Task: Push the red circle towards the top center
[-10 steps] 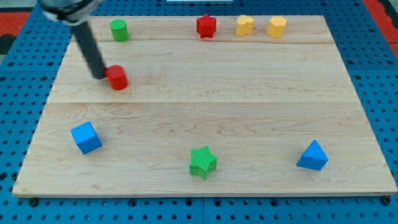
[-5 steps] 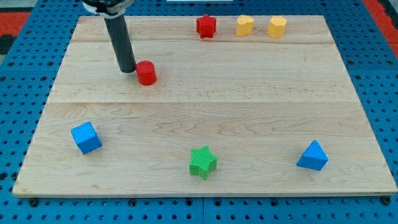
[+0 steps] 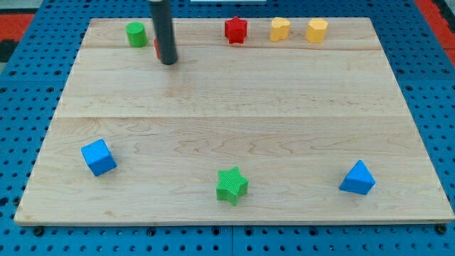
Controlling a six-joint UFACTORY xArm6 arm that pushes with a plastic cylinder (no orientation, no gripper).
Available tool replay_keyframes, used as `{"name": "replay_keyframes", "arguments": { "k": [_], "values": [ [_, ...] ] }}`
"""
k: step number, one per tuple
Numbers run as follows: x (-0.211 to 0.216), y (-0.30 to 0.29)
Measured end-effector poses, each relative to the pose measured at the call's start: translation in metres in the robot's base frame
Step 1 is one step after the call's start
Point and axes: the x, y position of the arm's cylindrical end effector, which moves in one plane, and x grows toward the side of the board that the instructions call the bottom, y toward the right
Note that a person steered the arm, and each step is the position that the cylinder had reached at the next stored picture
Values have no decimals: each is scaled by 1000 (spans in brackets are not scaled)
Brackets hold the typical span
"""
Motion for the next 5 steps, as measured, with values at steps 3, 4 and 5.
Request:
{"name": "replay_keyframes", "arguments": {
  "k": [3, 4, 5],
  "values": [
    [-39, -12],
    [-44, -29],
    [-55, 8]
  ]
}}
